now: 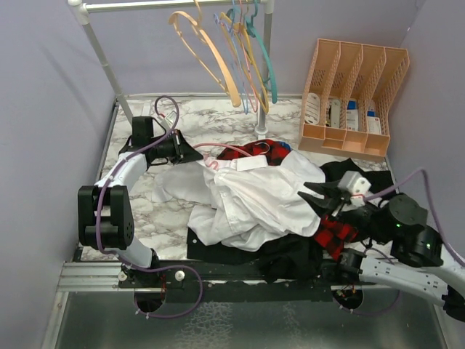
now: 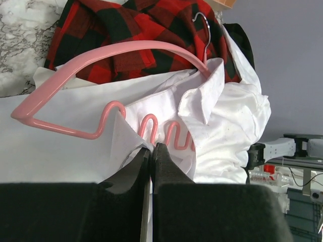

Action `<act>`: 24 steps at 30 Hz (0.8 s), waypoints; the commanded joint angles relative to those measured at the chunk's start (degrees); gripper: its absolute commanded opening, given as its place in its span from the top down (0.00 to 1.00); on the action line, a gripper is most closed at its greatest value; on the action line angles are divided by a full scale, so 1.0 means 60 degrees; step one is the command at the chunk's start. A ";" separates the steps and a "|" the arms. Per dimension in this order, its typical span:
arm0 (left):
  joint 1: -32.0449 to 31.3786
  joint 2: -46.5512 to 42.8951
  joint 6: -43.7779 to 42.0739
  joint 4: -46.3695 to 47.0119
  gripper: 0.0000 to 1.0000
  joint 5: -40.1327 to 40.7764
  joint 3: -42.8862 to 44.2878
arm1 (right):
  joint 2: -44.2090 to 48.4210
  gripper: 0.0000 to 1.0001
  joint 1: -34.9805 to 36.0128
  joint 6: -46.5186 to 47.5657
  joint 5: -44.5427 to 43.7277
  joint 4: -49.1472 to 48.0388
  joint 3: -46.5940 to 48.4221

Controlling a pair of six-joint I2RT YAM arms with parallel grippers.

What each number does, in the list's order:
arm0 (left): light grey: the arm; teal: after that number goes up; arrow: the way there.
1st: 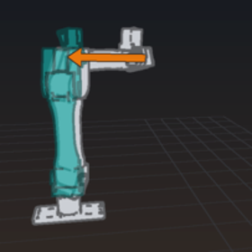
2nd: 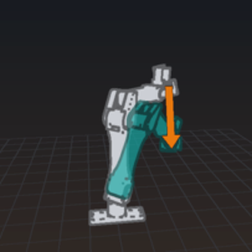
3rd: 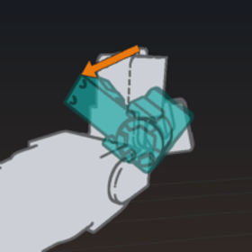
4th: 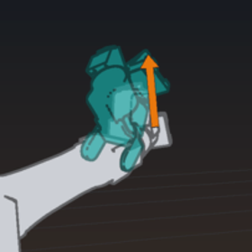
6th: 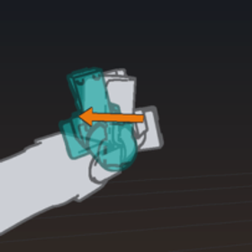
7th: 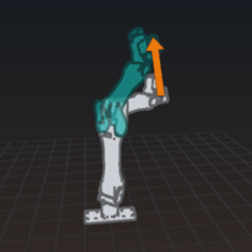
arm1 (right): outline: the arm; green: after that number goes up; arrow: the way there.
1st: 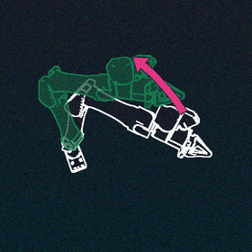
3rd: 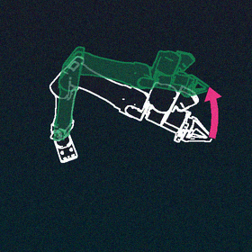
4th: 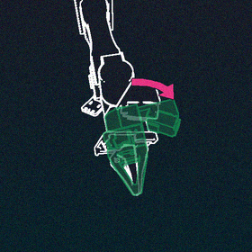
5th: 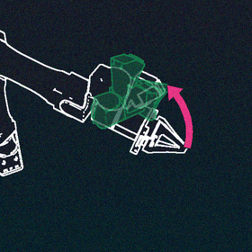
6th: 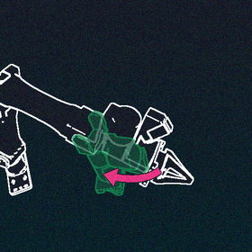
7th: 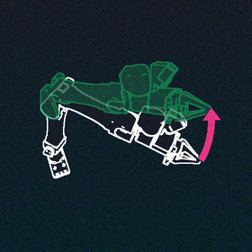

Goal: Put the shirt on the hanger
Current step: Hang the shirt at the center of the board.

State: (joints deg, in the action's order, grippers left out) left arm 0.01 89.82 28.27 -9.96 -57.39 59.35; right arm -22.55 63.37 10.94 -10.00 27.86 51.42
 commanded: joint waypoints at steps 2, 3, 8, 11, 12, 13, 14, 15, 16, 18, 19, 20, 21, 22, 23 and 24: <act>0.0057 -0.0305 -0.0894 -0.0322 1.00 0.0024 -0.0448 | -0.2378 0.58 0.0030 0.0219 -0.2013 -0.1464 0.0217; 0.0057 -0.0305 -0.1027 -0.0397 1.00 0.0082 -0.0563 | -0.3314 0.57 0.0029 -0.0037 -0.2607 -0.1519 0.0719; 0.0057 -0.0316 -0.1767 -0.0639 1.00 0.0294 -0.0982 | -0.6986 0.48 -0.0083 -0.1713 -0.3996 0.0300 0.3662; 0.0057 -0.0446 -0.2198 -0.0774 1.00 0.0420 -0.1044 | -0.8266 0.47 -0.1063 -0.2395 -0.2707 0.0748 0.4508; 0.0064 -0.0504 -0.2356 -0.0829 1.00 0.0463 -0.1075 | -0.8530 0.49 -0.1600 -0.2556 -0.2075 0.0772 0.4599; 0.0071 -0.0579 -0.2475 -0.0897 1.00 0.0500 -0.1138 | -0.8748 0.54 -0.2111 -0.2656 -0.1513 0.0683 0.4592; 0.0082 -0.0665 -0.2574 -0.0912 1.00 0.0523 -0.1221 | -0.8907 0.60 -0.2603 -0.2742 -0.1014 0.0537 0.4558; 0.0086 -0.0753 -0.2680 -0.0918 1.00 0.0546 -0.1341 | -0.9006 0.66 -0.3012 -0.2709 -0.0456 0.0346 0.4486; 0.0086 -0.0848 -0.2744 -0.0910 1.00 0.0585 -0.1451 | -0.9097 0.69 -0.3325 -0.2622 0.0118 0.0114 0.4413; 0.0086 -0.0958 -0.2838 -0.0885 1.00 0.0592 -0.1678 | -0.9474 0.68 -0.3816 -0.2432 0.1361 0.0149 0.4570; 0.0082 -0.0989 -0.2877 -0.0887 1.00 0.0585 -0.1748 | -0.9767 0.67 -0.4017 -0.2331 0.1850 0.0489 0.4738; 0.0086 -0.0984 -0.2912 -0.0876 1.00 0.0577 -0.1817 | -1.0051 0.65 -0.4158 -0.2204 0.2279 0.0734 0.4899; 0.0086 -0.1000 -0.2923 -0.0855 1.00 0.0564 -0.1857 | -1.0291 0.65 -0.4250 -0.2087 0.2532 0.0878 0.4981; 0.0086 -0.1002 -0.2925 -0.0845 1.00 0.0549 -0.1895 | -1.0428 0.65 -0.4324 -0.1973 0.2765 0.0911 0.4960; 0.0086 -0.1002 -0.2914 -0.0807 1.00 0.0518 -0.1920 | -1.0478 0.64 -0.4379 -0.1897 0.2994 0.0869 0.4893; 0.0086 -0.1006 -0.2881 -0.0764 1.00 0.0490 -0.1930 | -1.0486 0.63 -0.4463 -0.1891 0.3252 0.0811 0.4793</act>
State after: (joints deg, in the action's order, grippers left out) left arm 0.16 85.38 12.88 -15.07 -54.41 48.53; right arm -83.35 37.78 -2.24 -3.64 30.57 79.46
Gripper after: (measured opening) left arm 0.030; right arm 0.350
